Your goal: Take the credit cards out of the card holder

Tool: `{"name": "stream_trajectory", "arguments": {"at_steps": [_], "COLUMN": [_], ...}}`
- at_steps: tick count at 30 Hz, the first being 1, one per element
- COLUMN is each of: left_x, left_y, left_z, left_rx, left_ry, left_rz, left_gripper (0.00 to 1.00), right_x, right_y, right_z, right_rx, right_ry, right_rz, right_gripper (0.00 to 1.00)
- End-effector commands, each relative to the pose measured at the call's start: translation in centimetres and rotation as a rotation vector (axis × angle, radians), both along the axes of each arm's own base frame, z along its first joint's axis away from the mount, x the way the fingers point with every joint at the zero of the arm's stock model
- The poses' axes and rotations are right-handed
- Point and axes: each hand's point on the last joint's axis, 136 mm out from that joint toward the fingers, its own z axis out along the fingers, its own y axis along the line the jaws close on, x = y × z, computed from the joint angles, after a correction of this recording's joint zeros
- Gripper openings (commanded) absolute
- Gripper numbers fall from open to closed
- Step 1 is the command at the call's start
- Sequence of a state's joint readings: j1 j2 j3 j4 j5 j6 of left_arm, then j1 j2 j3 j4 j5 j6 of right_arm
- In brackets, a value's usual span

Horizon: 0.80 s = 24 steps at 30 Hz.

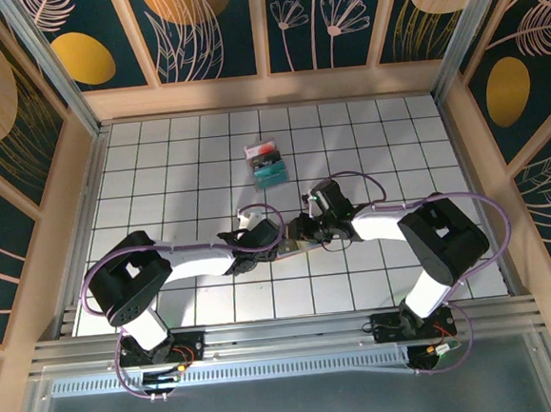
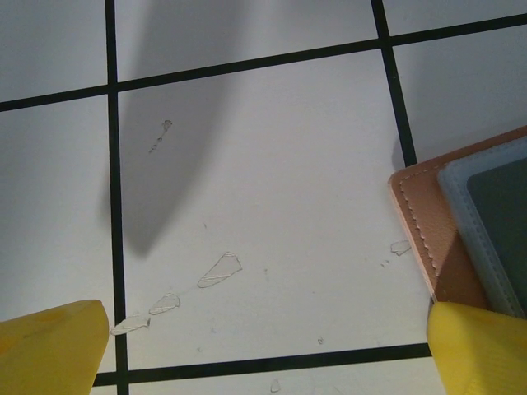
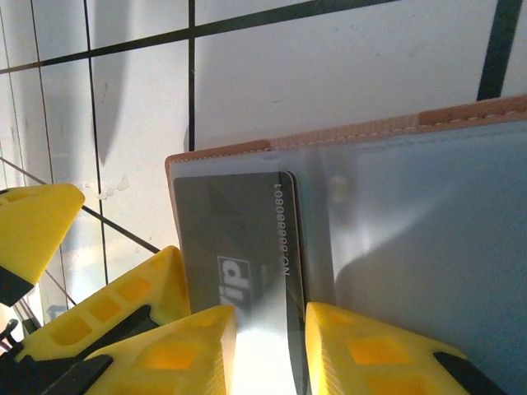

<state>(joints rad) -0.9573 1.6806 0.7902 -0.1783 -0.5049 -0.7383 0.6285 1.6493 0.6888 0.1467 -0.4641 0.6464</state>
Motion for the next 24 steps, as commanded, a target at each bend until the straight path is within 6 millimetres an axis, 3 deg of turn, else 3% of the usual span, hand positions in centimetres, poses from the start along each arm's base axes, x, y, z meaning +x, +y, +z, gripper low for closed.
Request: {"name": "stream_trajectory", "arguments": {"at_steps": [1, 8, 24], "left_x": [0.8, 1.2, 0.7], "left_y": [0.1, -0.4, 0.5], "left_z": [1.6, 2.1, 0.0], "left_rx": [-0.023, -0.032, 0.026], "left_ry": [-0.037, -0.047, 0.002], "left_rz": [0.035, 0.037, 0.041], "left_gripper": [0.99, 0.99, 0.99], "right_x": [-0.9, -1.1, -1.3], "right_y": [-0.5, -0.2, -0.2], "right_z": [-1.0, -1.0, -1.2], "right_rx": [-0.019, 0.006, -0.012], "right_ry": [0.029, 0.037, 0.039], "right_rz": [-0.015, -0.01, -0.013], "right_gripper": [0.3, 0.29, 0.29]}}
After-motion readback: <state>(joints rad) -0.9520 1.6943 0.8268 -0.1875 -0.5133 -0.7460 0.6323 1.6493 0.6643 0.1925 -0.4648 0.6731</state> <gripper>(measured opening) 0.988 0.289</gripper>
